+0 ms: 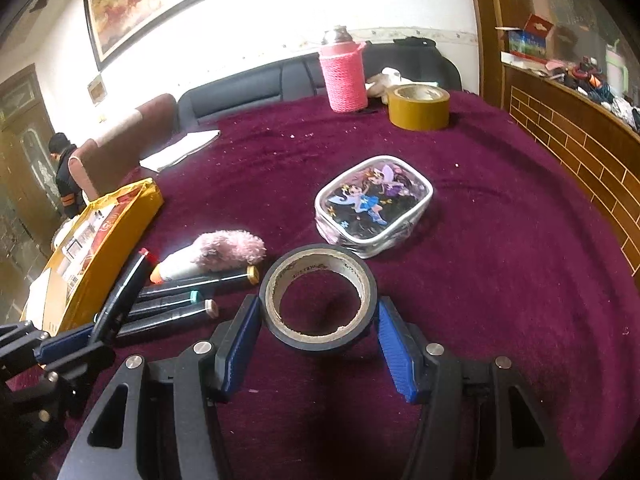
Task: Organize objects
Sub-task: 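Grasp a red-capped black marker with the left gripper while the right grasps the black tape roll, then carry the marker and tape roll into the tray and open both grippers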
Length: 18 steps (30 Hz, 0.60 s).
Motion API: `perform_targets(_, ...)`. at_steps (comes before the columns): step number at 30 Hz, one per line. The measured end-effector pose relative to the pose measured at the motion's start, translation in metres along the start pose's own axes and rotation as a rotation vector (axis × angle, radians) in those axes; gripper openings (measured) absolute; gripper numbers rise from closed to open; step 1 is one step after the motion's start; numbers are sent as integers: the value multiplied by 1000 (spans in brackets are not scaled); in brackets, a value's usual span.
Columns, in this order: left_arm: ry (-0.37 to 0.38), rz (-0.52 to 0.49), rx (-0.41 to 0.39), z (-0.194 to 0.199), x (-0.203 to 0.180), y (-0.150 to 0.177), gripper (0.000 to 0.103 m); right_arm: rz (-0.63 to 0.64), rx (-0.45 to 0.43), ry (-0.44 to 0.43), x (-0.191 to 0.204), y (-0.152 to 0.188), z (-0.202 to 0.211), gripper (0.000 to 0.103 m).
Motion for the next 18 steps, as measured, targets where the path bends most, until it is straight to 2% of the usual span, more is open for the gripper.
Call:
perform_targets(10,-17,47,-50,26,27,7,14,8,-20,-43,15,3,7,63)
perform_targets(18,-34,94,-75,40,50,13,14,60,-3,-130,66,12,13,63)
Point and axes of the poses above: each gripper's, at about its wrist camera, not at the fingertips, and z roughly against the way its jaws point, x to its left, y to its underside, the point moved 1 cm from there along -z, roughly the way its jaws point, and after that the axes turned 9 degrees about -y, right-handed, at the moved point
